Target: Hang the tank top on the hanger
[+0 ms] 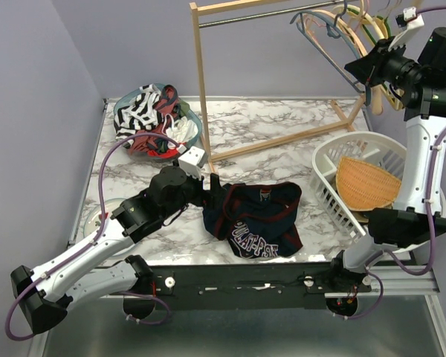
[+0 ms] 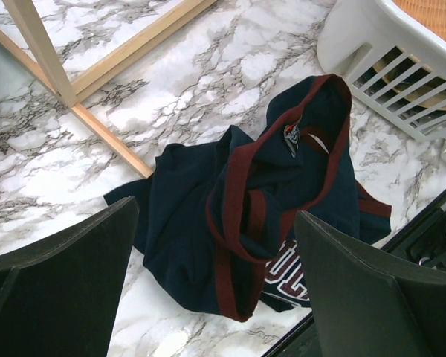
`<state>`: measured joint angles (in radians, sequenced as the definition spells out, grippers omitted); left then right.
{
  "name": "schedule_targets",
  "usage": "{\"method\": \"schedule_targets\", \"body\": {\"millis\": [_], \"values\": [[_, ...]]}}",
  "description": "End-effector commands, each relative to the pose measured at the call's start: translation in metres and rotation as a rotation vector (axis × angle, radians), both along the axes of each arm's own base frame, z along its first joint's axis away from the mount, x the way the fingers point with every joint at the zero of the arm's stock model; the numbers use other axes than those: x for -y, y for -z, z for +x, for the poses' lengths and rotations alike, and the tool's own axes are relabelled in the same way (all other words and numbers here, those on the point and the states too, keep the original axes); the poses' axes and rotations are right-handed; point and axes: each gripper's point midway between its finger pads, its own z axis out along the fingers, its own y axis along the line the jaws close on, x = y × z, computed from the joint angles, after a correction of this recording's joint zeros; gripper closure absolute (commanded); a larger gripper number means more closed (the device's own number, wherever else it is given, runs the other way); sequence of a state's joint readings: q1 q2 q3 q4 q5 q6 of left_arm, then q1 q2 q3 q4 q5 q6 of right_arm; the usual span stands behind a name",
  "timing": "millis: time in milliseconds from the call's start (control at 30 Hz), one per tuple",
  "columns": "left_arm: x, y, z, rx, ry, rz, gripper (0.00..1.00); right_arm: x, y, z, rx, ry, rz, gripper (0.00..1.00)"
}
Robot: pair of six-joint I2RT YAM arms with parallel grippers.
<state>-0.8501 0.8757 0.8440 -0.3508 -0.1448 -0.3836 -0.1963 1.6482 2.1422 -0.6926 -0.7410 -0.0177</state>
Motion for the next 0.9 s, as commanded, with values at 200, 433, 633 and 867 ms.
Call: {"method": "schedule_targets", "body": {"millis": [200, 433, 633, 867], "values": [[0.004, -0.028, -0.001, 0.035, 0.010, -0.084, 0.01, -0.010, -0.025, -0.033, 0.141, -0.057, -0.090, 0.99], [0.001, -0.032, -0.002, 0.035, 0.007, -0.084, 0.01, 0.001, -0.038, -0.031, 0.267, -0.051, -0.287, 0.99], [0.003, -0.032, -0.001, 0.033, 0.010, -0.082, 0.01, -0.005, -0.044, -0.041, 0.317, -0.084, -0.310, 0.99], [0.007, -0.039, 0.001, 0.062, 0.051, -0.038, 0.01, -0.022, -0.029, -0.065, 0.296, -0.167, -0.256, 1.00]]}}
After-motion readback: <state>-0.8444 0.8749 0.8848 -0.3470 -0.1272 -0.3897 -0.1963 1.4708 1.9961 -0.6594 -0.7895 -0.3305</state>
